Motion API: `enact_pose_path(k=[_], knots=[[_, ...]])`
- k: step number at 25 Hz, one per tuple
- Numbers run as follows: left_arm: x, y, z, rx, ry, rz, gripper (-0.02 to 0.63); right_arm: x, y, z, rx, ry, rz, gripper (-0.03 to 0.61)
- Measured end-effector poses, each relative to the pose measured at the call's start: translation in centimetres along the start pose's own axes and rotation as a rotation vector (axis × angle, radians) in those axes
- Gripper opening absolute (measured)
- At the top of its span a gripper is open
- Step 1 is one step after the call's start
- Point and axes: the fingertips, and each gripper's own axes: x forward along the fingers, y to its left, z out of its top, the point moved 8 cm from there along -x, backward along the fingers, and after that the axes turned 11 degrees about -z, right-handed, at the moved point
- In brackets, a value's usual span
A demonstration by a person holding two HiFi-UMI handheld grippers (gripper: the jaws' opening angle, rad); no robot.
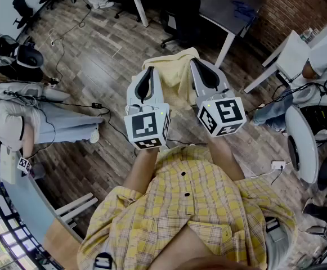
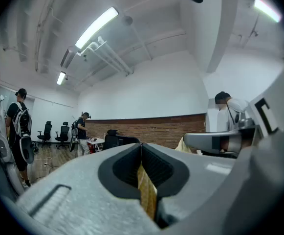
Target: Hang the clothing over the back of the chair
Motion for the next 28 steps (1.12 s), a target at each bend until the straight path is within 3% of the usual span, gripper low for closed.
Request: enact_pose_path(k=[14,28], knots=[[0.2,-2.7,0.4,0.023,0.005,0.032,0.008,-1.3,-2.2,0.5,-0.002,0.004,0.024,0.011],[0.8,-9.0,-1.4,0.036,0.044,0.111,0.008,-4.2,-6.8,-0.3,-0.008,0.0,0.071,0.011]])
